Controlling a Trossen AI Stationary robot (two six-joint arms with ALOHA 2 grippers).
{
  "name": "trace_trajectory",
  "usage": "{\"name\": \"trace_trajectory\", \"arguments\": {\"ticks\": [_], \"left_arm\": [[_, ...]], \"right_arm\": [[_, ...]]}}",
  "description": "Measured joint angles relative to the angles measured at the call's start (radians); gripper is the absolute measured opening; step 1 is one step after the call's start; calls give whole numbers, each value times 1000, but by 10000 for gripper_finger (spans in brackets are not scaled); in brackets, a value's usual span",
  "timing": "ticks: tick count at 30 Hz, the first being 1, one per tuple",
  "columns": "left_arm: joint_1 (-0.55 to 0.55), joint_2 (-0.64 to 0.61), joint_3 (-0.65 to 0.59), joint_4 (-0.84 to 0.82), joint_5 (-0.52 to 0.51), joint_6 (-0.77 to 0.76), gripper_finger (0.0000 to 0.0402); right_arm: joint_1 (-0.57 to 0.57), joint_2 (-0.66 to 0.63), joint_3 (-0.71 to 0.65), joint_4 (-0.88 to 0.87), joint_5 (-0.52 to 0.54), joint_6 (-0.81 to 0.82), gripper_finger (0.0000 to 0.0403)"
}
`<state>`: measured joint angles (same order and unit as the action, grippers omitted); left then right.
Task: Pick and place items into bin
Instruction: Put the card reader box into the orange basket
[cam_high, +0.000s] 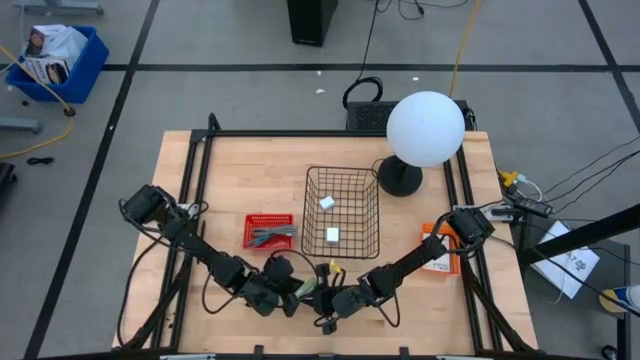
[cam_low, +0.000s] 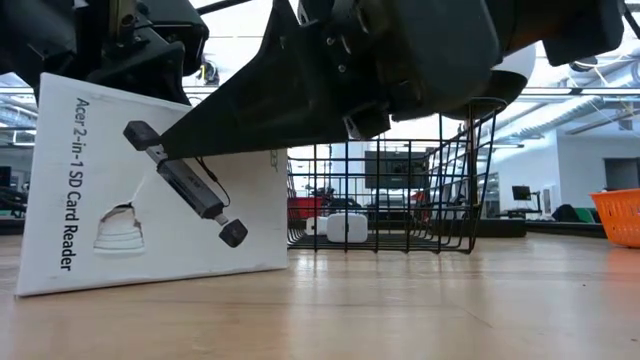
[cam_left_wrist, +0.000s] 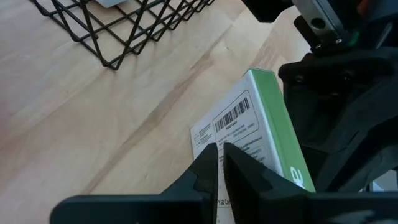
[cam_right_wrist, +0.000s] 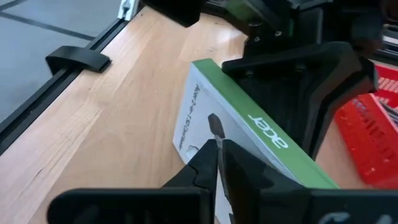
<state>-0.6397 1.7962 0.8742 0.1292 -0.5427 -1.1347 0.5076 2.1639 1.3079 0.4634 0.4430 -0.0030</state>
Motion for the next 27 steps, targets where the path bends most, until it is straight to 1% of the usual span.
{"name": "trace_trajectory", "arguments": {"ticks": [5, 10, 14, 18, 22, 25, 27], "left_arm": [[0, 0, 0, -1, 0, 1, 31], [0, 0, 0, -2, 0, 7, 31], [0, 0, 0, -3, 0, 7, 31], [1, 0, 0, -1, -1, 6, 31], [1, 0, 0, -2, -1, 6, 31], [1, 0, 0, -2, -5, 6, 31], [1, 0, 0, 0, -7, 5, 31]], "right_arm": [[0, -7, 0, -3, -44, -18, 45], [1, -54, -2, -10, -98, -39, 86], [2, -119, -1, -98, -105, -59, 121], [-6, -191, 0, -203, -116, -69, 145], [-39, -226, 0, -302, -173, -61, 159], [-69, -219, 0, -319, -263, -61, 165], [-83, -208, 0, -313, -293, -57, 167]]}}
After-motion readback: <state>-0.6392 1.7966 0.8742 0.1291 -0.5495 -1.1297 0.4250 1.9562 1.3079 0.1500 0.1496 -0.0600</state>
